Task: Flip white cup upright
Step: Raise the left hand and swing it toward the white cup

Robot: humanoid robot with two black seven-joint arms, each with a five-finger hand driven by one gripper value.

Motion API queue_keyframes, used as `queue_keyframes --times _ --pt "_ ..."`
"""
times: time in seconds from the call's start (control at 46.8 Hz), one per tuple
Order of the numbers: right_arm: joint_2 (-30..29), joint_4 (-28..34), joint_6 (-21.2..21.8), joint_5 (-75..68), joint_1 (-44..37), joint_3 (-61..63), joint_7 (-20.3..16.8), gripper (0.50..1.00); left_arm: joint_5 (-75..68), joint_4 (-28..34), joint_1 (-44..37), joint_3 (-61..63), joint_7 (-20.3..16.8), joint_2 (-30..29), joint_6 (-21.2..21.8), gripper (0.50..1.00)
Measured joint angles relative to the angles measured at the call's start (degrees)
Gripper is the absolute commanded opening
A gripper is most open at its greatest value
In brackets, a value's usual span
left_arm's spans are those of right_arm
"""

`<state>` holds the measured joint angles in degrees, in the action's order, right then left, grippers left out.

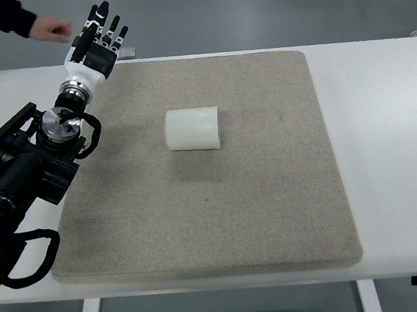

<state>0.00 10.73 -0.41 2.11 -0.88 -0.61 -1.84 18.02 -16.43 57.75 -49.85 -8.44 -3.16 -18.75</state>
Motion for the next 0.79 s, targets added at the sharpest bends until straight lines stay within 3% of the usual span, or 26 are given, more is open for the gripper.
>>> queue_keyframes --times 0.791 --pt "0.0 0.0 0.0 0.0 0.0 0.0 0.0 0.952 0.1 -0.9 1.0 0.1 0.0 -1.3 -1.1 0.999"
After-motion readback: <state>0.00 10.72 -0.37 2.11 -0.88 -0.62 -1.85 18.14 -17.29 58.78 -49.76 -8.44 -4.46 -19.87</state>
